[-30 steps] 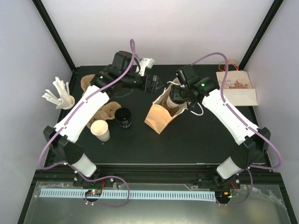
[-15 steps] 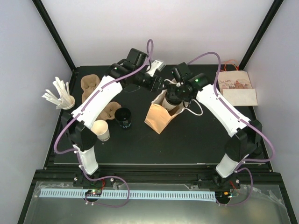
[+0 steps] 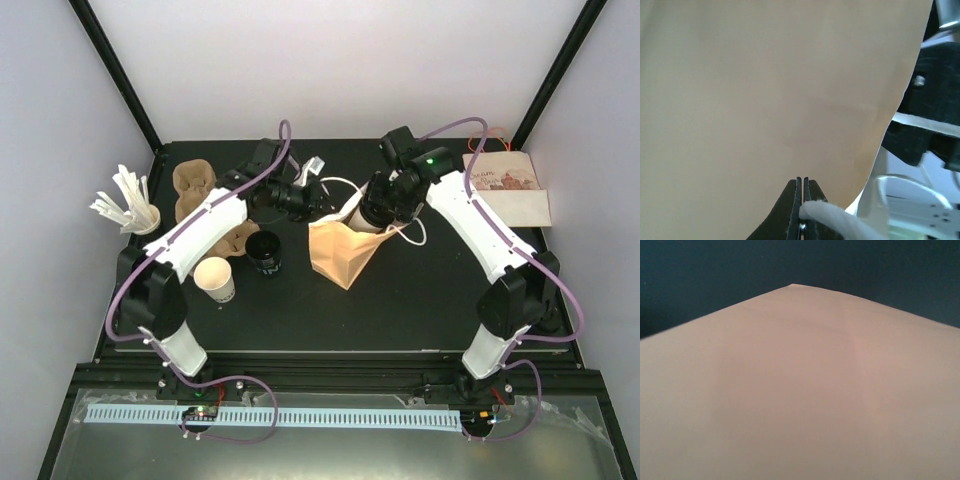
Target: Pack the takeout coffee
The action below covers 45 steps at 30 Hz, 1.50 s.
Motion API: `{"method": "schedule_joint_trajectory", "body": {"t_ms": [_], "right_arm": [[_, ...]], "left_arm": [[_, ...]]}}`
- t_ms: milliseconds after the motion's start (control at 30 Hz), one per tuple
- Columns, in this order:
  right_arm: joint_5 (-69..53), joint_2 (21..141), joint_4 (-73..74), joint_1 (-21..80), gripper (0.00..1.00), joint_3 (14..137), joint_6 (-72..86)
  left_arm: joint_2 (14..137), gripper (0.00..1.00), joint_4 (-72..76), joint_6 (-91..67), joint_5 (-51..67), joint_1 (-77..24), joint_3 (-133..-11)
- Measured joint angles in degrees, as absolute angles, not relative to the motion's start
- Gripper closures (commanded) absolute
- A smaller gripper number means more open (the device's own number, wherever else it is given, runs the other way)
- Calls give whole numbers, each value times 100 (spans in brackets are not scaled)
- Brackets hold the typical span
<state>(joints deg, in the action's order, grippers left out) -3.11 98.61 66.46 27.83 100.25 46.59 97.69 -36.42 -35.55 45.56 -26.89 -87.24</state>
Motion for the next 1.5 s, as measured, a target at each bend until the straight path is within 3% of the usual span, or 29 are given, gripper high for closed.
{"method": "schedule_joint_trajectory", "body": {"t_ms": [167, 633, 867, 1033, 1133, 1300, 1367, 1400, 1500], "right_arm": [[-386, 9848, 6602, 2755, 70, 9968, 5142], [-558, 10289, 6952, 2648, 71, 10860, 5787], [-220, 10136, 6582, 2777, 73, 10195, 5673], [84, 10001, 6368, 2945, 73, 9854, 5498], [202, 10001, 6263, 3033, 73, 9850, 5380], [395, 9902, 6023, 3098, 73, 9548, 5155], [392, 9850, 5857, 3107, 73, 9382, 5050], [390, 9813, 5756, 3107, 73, 9292, 4998], [340, 9620, 5426, 3107, 73, 8923, 4840]], "left_arm": [[9142, 98, -2510, -4862, 4831, -2703, -7828], [8733, 98, -598, -7395, 4569, -2792, -7133], [8534, 98, 281, -8508, 3852, -3050, -6694], [8246, 93, 864, -9045, 3330, -3251, -6357], [8128, 77, 1070, -9212, 3065, -3312, -6182], [8093, 22, 899, -8805, 3011, -3221, -6340], [8101, 7, 554, -8473, 3127, -3087, -6632], [8101, 2, 405, -8276, 3194, -3009, -6777], [8099, 1, -97, -7631, 3382, -2676, -7312]]}}
